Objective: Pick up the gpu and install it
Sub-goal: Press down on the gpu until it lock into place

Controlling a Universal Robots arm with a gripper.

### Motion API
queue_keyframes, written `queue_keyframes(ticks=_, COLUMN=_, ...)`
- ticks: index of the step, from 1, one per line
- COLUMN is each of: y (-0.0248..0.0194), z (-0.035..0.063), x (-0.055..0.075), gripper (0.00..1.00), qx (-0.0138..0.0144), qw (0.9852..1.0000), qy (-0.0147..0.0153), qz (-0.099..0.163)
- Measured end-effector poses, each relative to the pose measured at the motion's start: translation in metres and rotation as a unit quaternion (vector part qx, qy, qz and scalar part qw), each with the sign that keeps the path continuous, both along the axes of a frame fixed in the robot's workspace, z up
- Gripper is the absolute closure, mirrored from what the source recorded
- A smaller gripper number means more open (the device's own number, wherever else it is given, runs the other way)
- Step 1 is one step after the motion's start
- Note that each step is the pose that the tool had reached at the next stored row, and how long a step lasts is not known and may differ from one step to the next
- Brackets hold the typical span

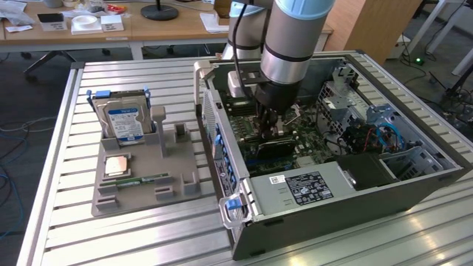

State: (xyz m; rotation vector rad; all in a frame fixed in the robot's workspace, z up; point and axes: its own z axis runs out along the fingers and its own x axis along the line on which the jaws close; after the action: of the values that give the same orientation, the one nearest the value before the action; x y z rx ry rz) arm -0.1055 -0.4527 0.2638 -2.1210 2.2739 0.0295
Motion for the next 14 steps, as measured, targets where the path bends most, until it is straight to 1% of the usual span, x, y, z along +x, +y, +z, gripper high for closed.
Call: queue_keyframes(ticks=14, y=0.0, z=0.0, x=-0.015, gripper=0.89, qx=0.0, qw=1.0, qy=-0.0009, qz=0.0)
